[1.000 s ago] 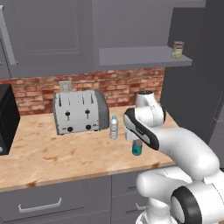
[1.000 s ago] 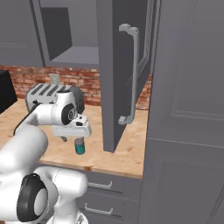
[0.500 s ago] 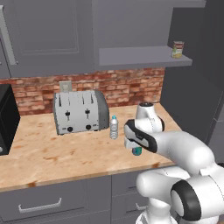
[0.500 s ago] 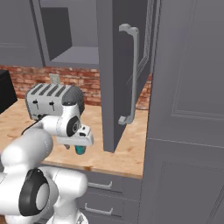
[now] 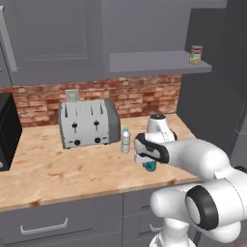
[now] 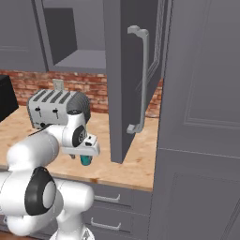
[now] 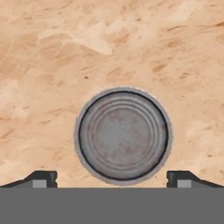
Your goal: Restock the canned food cabinet by taking the new fresh canned food from the counter and placing it in the cabinet. Then, take the old canned food from the cabinet and place it on the counter.
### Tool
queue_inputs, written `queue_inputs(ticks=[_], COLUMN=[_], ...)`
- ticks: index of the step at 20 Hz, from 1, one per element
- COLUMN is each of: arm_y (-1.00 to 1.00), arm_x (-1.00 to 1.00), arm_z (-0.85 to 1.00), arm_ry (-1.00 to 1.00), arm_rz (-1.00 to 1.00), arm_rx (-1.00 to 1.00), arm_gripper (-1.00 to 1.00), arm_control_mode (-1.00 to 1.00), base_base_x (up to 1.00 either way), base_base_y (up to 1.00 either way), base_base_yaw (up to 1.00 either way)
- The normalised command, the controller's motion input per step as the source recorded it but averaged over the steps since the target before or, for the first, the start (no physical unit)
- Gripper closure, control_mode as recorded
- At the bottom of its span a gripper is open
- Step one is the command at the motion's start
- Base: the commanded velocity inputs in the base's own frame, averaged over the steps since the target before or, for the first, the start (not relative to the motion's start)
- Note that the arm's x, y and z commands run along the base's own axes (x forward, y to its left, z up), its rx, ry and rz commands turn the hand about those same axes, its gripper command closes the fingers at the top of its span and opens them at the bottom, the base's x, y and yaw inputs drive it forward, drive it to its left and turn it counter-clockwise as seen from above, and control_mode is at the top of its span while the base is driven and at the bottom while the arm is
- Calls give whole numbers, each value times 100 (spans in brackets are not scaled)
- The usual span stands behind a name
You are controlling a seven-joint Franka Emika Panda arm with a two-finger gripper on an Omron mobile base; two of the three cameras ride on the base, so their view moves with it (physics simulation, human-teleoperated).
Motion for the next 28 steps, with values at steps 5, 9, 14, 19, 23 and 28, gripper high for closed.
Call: queue_inputs(ticks=[5,9,14,19,23,28], arm_y=[2,0,0,0,0,0], arm_x=[14,20,37,7,0,-30], arm_z=[-17,-15,-14,-7,0,21], arm_ry=[0,-1,-3,-1,0,-15], arm_rz=[-1,-1,-3,-1,0,0], arm_rx=[0,0,0,0,0,0], arm_gripper=[-100,-100,-100,100,100,100], arm_control_mode=[-100,-100,-100,-100,-100,-100], base_base_x=[0,0,0,0,0,0], base_base_y=[0,0,0,0,0,0], base_base_yaw=[0,0,0,0,0,0])
